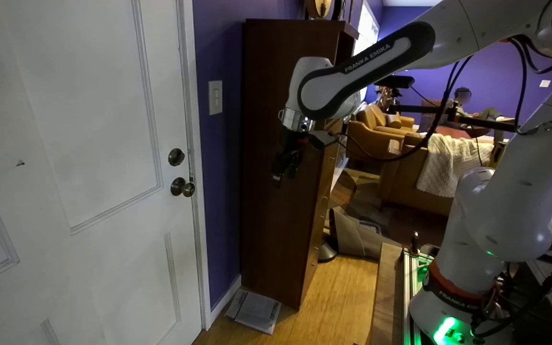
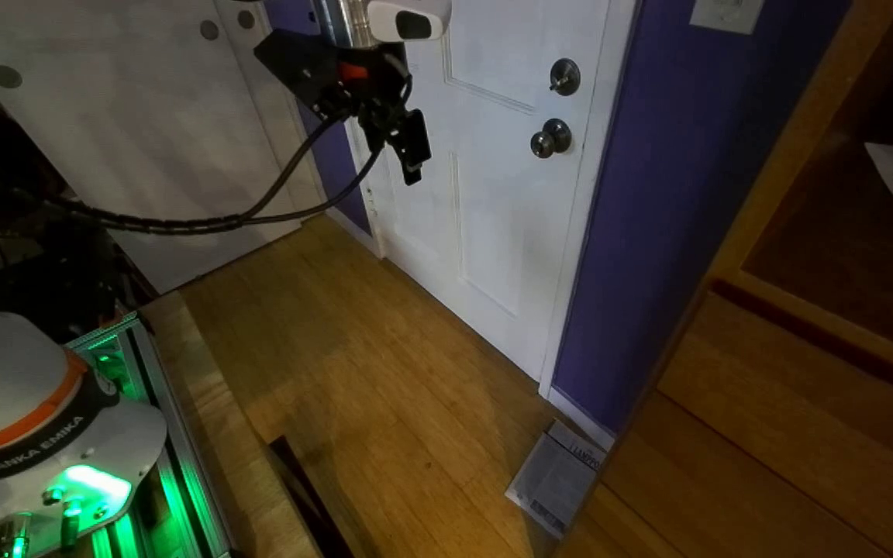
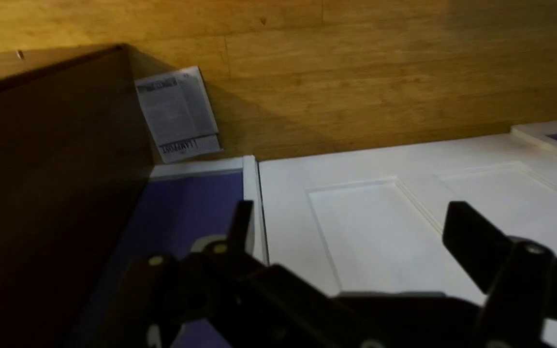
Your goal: Turn the lock on the door handle to the left
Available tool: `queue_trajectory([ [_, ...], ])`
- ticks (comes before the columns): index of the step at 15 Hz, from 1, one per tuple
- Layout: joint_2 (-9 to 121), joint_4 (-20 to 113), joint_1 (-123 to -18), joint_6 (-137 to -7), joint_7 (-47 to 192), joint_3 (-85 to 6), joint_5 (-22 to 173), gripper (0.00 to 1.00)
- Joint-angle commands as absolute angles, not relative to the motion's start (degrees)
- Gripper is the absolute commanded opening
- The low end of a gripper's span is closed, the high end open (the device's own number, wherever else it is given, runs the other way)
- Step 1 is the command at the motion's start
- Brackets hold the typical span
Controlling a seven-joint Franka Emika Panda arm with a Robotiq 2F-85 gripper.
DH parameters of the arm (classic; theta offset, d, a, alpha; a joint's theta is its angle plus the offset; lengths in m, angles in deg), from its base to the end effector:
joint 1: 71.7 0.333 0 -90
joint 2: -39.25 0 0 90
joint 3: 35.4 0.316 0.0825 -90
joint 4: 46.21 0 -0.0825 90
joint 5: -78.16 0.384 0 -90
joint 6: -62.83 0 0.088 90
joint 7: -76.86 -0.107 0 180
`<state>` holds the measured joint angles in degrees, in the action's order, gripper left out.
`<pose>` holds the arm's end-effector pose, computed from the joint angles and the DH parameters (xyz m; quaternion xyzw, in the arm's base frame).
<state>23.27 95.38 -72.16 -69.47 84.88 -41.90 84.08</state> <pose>0.4495 -0.0531 0.4063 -0.9966 0.0220 -0.0636 0.0479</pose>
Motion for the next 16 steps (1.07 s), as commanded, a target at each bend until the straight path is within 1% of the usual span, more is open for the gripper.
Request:
queue_trajectory([
  [1,29.5,88.9,-69.6,-73.4,94.5,-44.2,94.6,1.00],
  [4,35.6,81.7,-68.7,-71.7,105.4,-45.8,106.4,1.00],
  [8,44.4,73.4,-71.3,-67.0,112.3,-43.2,116.0,1.00],
  [12,52.9,67.3,-74.7,-61.1,114.0,-40.2,121.7,1.00],
  [16,60.1,62.5,-79.6,-59.4,123.3,-37.4,131.1,1.00],
])
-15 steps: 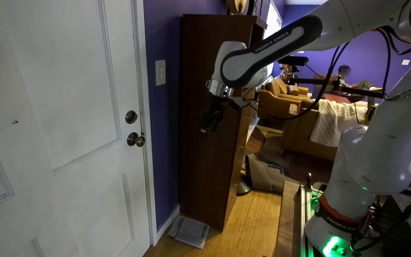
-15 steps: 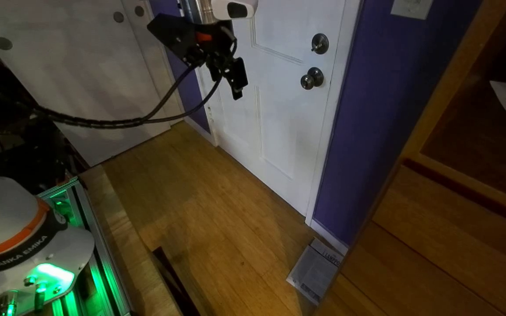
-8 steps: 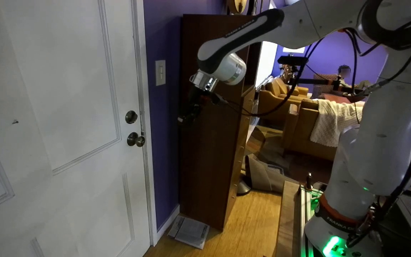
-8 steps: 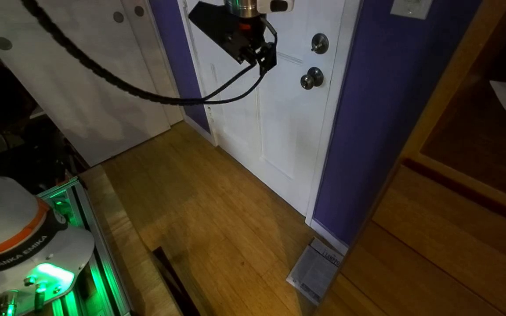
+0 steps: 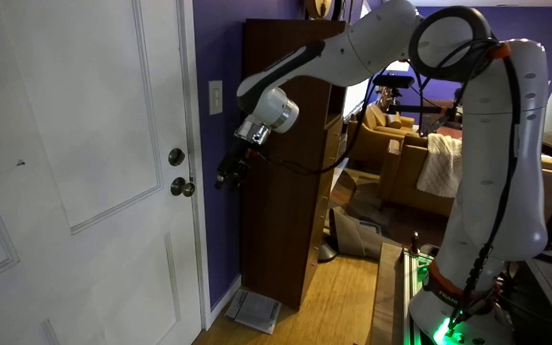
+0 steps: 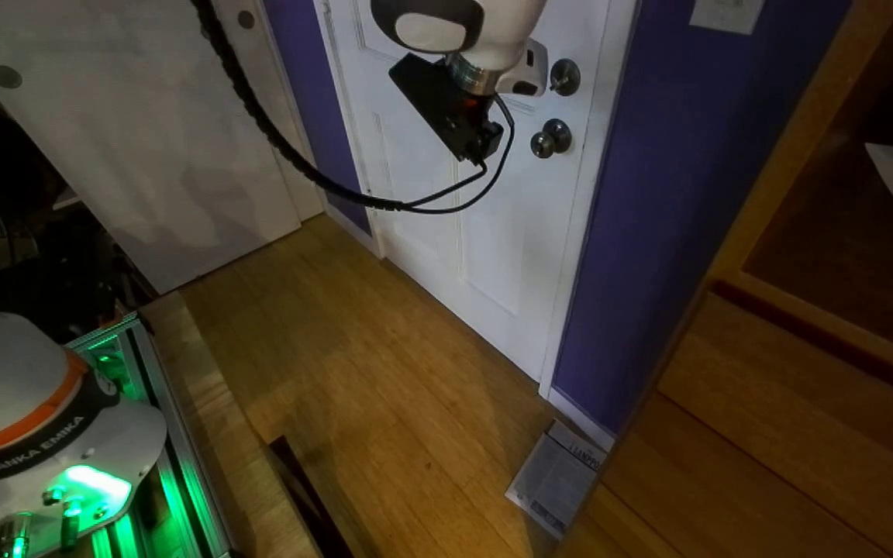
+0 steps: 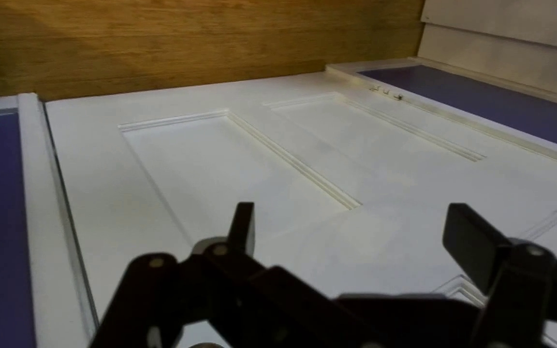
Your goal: Turn the lock on the door handle to the left
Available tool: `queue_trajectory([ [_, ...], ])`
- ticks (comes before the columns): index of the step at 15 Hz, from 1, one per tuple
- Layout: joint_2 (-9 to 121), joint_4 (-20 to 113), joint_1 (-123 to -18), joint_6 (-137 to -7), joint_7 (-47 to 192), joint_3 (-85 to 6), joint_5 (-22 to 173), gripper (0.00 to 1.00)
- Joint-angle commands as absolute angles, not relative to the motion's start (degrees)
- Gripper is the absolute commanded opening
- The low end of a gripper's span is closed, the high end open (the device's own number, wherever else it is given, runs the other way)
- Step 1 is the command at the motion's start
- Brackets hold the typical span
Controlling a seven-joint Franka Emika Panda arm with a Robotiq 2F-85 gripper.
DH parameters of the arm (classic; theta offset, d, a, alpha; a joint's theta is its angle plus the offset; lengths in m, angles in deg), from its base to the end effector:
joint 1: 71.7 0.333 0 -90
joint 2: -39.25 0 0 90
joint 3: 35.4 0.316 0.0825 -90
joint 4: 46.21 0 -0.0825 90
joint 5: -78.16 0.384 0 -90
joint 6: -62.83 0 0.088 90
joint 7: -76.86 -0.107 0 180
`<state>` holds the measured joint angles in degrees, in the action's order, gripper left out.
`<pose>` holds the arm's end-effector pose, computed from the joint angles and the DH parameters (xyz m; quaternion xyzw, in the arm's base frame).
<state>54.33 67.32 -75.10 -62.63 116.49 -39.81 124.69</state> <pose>0.6006 -0.0542 0.3385 -0.9514 -0.0250 -0.1022 0.2895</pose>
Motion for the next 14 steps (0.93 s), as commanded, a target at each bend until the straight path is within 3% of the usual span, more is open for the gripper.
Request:
queue_trajectory([
  [1,61.9,61.4,-80.8,-58.6,125.4,-37.2,132.7,1.00],
  [6,68.3,57.4,-84.0,-56.4,132.4,-36.8,138.0,1.00],
  [14,67.3,57.5,-83.3,-55.1,130.5,-37.2,136.3,1.00],
])
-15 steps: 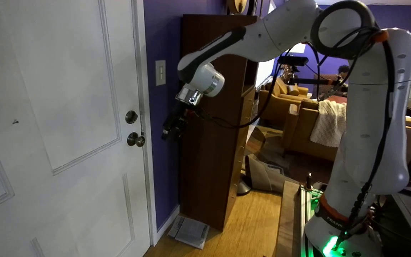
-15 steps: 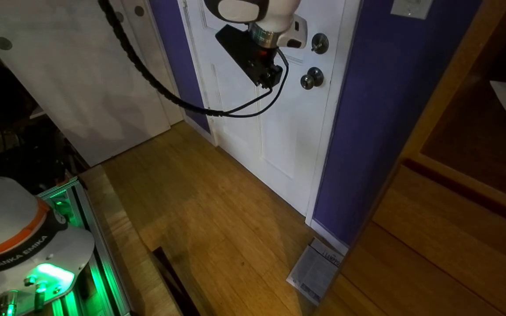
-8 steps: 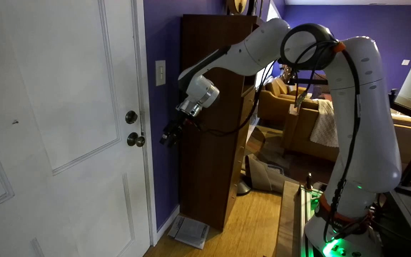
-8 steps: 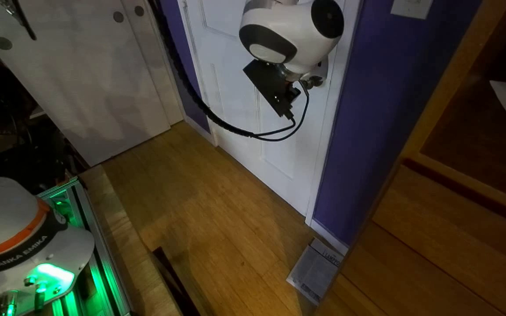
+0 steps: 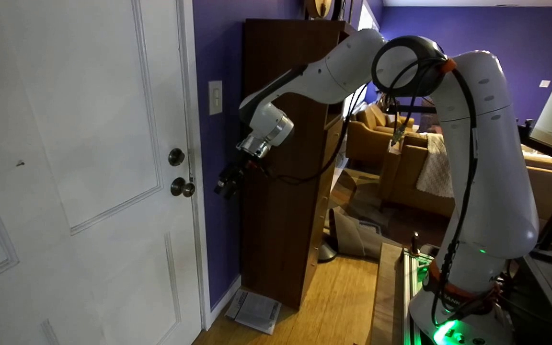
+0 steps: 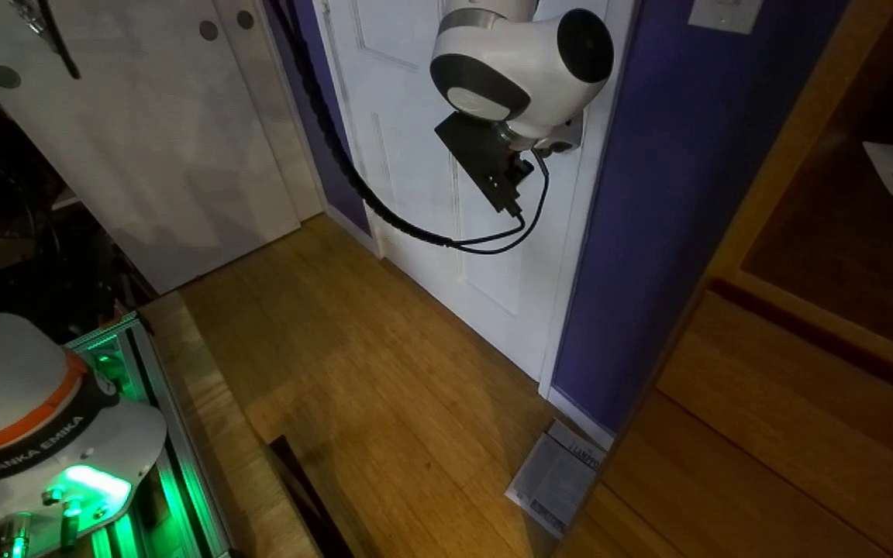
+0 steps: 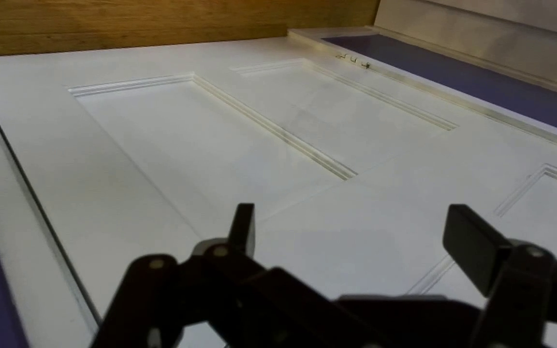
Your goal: Turn the lock on the door handle to the left
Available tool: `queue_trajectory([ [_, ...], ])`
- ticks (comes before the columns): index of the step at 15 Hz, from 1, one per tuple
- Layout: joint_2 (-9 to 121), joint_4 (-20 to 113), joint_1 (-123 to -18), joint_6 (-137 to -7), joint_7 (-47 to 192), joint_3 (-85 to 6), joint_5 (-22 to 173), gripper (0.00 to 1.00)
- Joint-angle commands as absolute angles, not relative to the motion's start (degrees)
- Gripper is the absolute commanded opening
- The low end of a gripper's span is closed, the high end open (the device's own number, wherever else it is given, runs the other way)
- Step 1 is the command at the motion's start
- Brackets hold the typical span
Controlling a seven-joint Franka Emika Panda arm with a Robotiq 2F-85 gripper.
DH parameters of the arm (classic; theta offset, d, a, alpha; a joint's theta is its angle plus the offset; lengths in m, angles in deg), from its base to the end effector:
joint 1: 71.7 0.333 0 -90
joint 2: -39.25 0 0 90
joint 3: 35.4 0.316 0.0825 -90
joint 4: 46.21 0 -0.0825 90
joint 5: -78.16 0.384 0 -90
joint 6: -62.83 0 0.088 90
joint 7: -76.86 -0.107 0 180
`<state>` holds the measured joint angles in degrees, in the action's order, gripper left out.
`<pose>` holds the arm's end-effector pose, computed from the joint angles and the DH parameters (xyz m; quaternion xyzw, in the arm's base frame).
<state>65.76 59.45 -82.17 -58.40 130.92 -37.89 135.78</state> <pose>0.6280 -0.1029 0.2758 -0.9215 -0.0392 -0.1407 0.3599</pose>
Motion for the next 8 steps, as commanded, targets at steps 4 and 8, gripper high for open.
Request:
queue_trajectory([
  [4,72.8,51.1,-84.6,-45.0,124.9,-37.2,135.8,1.00],
  [8,78.4,45.3,-85.7,-43.5,121.9,-37.2,138.5,1.00],
])
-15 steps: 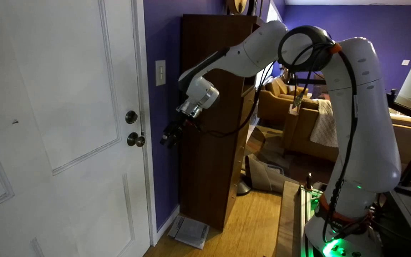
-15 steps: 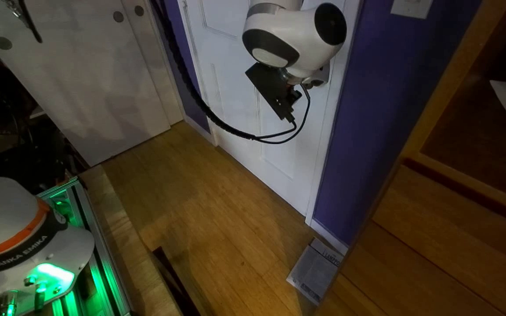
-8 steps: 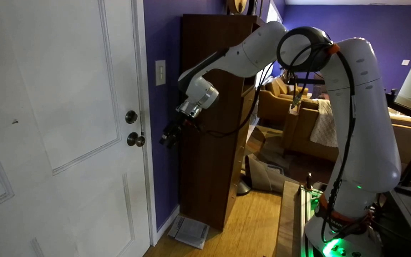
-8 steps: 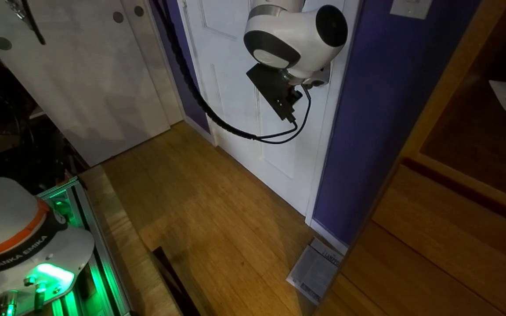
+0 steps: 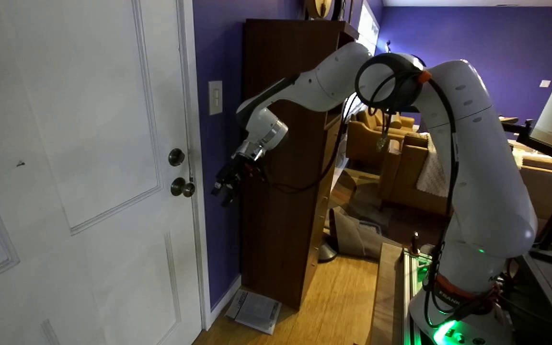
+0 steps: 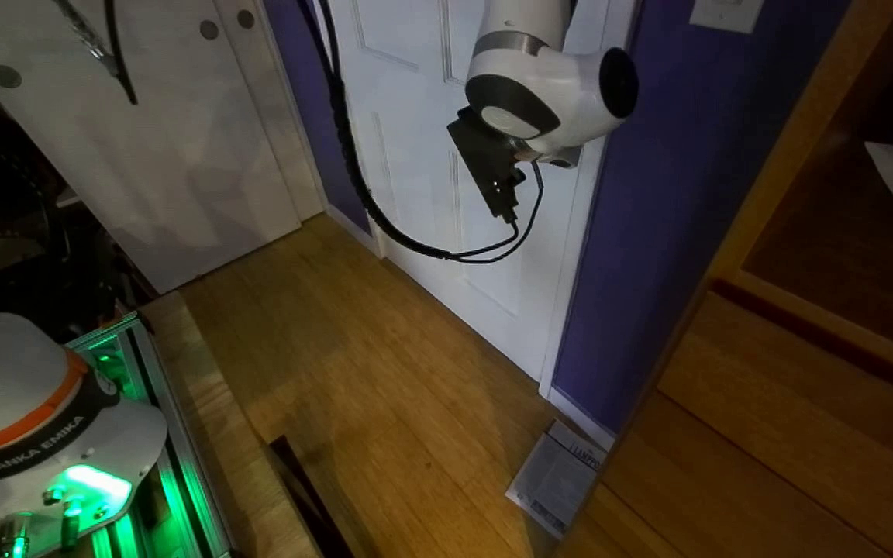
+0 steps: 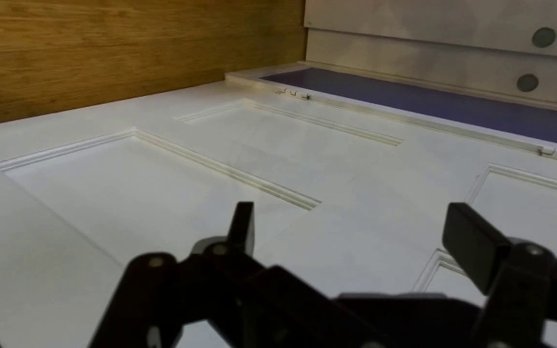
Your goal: Turn the lock on the door handle to the left
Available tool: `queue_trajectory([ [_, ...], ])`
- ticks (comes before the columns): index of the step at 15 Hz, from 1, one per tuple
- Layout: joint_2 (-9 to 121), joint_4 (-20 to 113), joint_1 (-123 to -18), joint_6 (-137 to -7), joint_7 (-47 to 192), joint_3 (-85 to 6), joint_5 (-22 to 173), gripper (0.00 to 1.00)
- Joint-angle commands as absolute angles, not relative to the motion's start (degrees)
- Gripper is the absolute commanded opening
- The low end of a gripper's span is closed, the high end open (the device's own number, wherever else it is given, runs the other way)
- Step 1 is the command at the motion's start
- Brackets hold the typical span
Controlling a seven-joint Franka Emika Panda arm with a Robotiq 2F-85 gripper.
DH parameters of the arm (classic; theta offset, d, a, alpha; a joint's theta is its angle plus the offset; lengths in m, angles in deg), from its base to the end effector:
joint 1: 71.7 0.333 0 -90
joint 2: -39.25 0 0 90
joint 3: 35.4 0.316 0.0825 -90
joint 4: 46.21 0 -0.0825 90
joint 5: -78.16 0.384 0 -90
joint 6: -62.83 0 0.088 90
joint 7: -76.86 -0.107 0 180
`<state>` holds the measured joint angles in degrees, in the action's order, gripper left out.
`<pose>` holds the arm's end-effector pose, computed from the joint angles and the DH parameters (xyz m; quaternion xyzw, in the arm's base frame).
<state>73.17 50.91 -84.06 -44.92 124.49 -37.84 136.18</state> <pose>0.6453 -0.1017 0.2516 -0.8942 -0.0165 -0.0637 0.4428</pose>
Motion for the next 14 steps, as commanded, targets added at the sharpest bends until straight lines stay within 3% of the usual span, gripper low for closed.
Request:
queue_trajectory([
  [1,79.8,43.9,-86.1,-43.8,121.0,-37.0,139.6,1.00],
  [6,85.2,37.3,-87.7,-43.1,117.5,-36.5,145.1,1.00],
  [7,86.1,35.9,-88.0,-42.7,116.8,-36.3,145.7,0.96],
  [8,87.0,34.6,-88.4,-42.0,116.2,-36.1,146.3,0.73],
  [10,88.7,32.1,-88.9,-40.9,115.3,-35.9,147.3,0.71],
  [14,92.1,27.1,-89.7,-38.4,112.9,-35.5,147.9,0.38],
])
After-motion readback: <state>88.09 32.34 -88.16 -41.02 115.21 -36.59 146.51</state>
